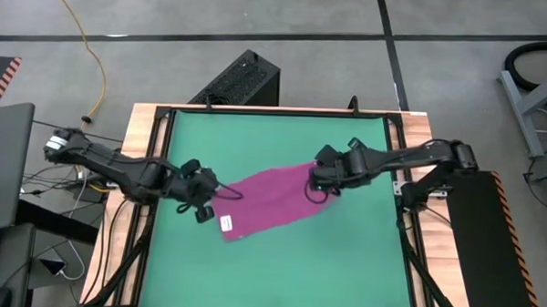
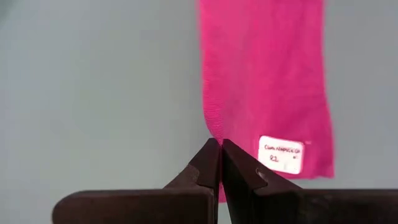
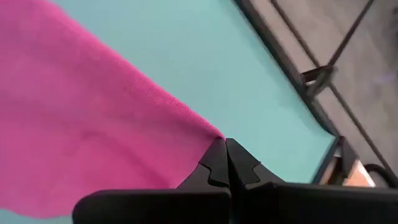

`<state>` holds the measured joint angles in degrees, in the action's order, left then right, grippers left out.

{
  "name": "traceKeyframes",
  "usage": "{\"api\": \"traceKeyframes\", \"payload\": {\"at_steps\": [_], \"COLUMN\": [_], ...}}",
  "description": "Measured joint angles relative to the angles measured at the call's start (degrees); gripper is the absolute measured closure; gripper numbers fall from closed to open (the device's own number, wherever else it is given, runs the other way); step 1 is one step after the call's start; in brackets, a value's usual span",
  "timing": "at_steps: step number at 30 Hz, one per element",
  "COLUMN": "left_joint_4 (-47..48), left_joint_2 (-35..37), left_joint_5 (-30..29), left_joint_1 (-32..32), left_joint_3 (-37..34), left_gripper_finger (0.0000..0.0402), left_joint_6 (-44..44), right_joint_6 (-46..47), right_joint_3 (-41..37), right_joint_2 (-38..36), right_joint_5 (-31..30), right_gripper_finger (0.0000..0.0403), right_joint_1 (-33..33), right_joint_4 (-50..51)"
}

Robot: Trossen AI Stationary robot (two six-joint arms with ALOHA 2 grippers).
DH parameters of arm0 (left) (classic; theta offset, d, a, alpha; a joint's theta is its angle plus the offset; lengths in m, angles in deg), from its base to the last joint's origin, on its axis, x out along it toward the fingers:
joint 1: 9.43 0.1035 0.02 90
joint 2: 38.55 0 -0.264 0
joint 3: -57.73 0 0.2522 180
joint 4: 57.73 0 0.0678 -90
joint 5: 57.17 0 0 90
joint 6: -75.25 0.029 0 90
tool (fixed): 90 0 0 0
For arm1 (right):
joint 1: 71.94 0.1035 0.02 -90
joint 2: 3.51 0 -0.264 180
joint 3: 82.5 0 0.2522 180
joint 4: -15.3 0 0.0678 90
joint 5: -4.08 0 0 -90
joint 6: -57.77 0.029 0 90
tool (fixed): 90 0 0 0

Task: Roll towel
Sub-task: Roll the pink towel

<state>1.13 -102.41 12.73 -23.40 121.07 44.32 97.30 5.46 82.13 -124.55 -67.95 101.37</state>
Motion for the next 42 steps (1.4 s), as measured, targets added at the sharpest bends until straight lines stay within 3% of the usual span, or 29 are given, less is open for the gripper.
{"api": "traceKeyframes", "payload": {"at_steps": [12,20,27,33,37,42], "left_joint_4": [-15.55,-16.46,-16.84,-17.94,-19.34,-20.06], "left_joint_2": [0.00,0.00,0.02,0.02,0.02,0.02], "left_joint_5": [1.65,1.10,-1.75,-1.97,-5.64,-11.76], "left_joint_1": [14.65,19.48,19.96,19.96,19.96,19.99], "left_joint_3": [-10.49,-13.47,-15.14,-15.20,-15.20,-15.20], "left_gripper_finger": [0.0401,0.0401,0.0392,0.0347,0.0311,0.0282], "left_joint_6": [11.75,12.41,12.57,14.13,17.20,15.93], "right_joint_6": [-14.48,-16.26,-16.22,-19.59,-20.94,-30.02], "right_joint_3": [-9.58,-15.57,-18.25,-18.35,-18.30,-18.30], "right_joint_2": [-0.04,-0.06,-0.04,-0.04,-0.04,-0.04], "right_joint_5": [2.34,4.71,5.85,7.68,7.90,16.07], "right_gripper_finger": [0.0403,0.0399,0.0354,0.0304,0.0262,0.0238], "right_joint_1": [-11.45,-18.65,-25.09,-28.46,-30.09,-29.20], "right_joint_4": [-22.12,-30.58,-36.41,-41.69,-46.16,-49.44]}}
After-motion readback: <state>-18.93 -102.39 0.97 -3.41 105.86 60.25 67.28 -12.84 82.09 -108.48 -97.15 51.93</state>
